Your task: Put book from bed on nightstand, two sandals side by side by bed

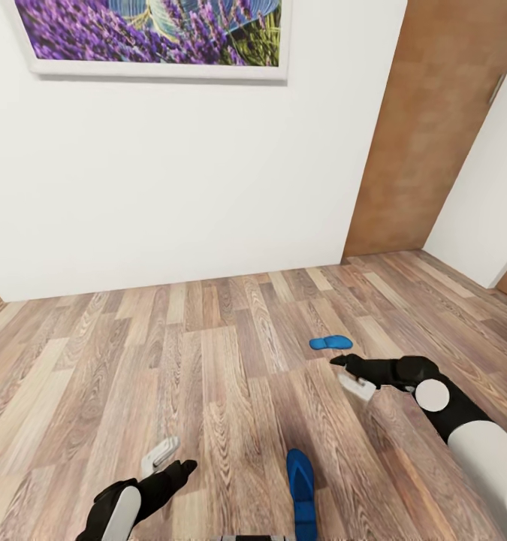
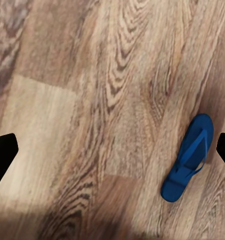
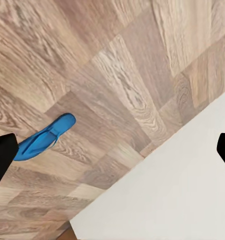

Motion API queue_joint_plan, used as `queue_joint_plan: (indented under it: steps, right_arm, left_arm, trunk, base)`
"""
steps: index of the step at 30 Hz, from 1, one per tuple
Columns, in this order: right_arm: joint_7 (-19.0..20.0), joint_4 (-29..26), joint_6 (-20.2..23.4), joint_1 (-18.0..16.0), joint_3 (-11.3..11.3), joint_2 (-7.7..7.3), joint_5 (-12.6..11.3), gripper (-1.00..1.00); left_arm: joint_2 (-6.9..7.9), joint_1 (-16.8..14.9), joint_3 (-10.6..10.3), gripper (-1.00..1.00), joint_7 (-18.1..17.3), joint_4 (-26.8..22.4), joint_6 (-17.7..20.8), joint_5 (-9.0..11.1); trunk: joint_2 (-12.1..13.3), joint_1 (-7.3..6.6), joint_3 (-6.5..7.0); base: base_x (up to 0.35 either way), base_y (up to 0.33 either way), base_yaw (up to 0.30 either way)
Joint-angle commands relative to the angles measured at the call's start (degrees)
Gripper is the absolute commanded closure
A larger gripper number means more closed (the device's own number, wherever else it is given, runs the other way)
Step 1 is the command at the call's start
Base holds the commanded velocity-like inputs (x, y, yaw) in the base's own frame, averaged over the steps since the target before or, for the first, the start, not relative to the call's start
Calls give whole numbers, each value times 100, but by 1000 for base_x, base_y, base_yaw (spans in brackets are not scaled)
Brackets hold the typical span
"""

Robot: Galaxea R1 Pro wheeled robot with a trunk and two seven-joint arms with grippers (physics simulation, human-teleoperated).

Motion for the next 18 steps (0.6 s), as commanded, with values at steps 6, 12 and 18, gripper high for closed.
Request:
queue_joint_plan:
  steps: [6, 12, 18]
  right_arm:
    - [457, 21, -324, -257, 34, 39, 570, -100]
    - [738, 31, -861, -354, 117, 287, 1187, -100]
    - [854, 75, -1334, -468, 568, 602, 1374, -100]
  left_arm:
    - [32, -77, -274, -100, 81, -546, 180, 54]
    - [56, -309, -588, -100, 363, -1614, 1237, 53]
    - [73, -961, -729, -100, 616, -1826, 1929, 52]
  trunk:
    - [-11, 14, -139]
    - [-19, 30, -272]
    - [-27, 45, -405]
  base:
    - [0, 0, 0]
    - [0, 0, 0]
    - [0, 0, 0]
